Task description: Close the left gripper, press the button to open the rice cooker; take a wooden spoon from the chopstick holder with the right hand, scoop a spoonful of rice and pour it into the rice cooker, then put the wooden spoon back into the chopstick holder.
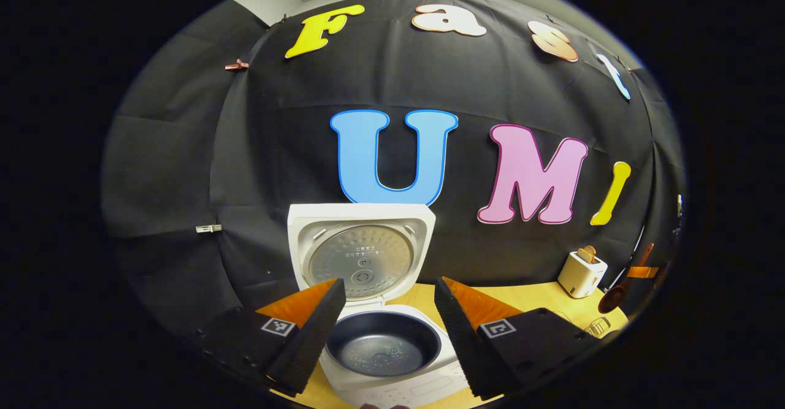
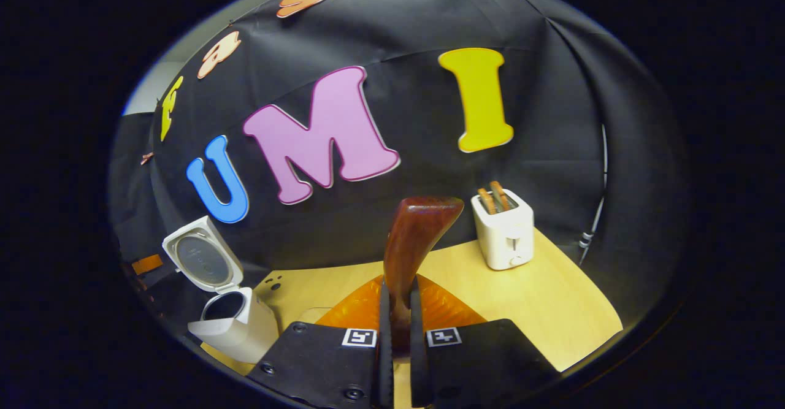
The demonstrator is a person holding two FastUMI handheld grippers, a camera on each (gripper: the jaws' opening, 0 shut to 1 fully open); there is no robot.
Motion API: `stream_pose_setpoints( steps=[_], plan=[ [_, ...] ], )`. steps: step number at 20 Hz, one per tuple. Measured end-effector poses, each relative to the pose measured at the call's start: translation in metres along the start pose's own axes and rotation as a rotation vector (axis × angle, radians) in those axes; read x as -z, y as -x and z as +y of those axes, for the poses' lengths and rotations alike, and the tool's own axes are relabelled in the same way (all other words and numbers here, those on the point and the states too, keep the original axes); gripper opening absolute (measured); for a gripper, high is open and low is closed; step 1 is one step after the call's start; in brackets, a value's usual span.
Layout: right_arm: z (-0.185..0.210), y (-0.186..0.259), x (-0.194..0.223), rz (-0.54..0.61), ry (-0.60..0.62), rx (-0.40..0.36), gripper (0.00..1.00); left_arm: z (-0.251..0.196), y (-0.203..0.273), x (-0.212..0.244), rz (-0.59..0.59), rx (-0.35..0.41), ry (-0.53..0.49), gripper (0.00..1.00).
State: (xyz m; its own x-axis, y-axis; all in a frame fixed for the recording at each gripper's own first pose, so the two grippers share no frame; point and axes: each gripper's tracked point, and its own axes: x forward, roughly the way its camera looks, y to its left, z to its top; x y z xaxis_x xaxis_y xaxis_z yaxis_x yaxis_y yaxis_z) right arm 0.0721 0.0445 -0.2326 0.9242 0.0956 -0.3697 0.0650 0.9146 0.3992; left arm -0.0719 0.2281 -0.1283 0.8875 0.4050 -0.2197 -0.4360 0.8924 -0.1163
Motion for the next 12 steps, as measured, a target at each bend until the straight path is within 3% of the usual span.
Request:
stream_pose_setpoints(
  steps=[5, 12],
  plan=[
    [0.055, -0.048, 0.054, 0.085, 0.133, -0.044, 0.15, 0.025, -0.004, -0.002, 0.002, 0.001, 0.003, 0.93],
    [0.059, -0.082, 0.138, 0.243, 0.372, 0.022, 0.15, 0.055, -0.009, 0.0, 0.009, 0.004, 0.004, 0.93]
  ],
)
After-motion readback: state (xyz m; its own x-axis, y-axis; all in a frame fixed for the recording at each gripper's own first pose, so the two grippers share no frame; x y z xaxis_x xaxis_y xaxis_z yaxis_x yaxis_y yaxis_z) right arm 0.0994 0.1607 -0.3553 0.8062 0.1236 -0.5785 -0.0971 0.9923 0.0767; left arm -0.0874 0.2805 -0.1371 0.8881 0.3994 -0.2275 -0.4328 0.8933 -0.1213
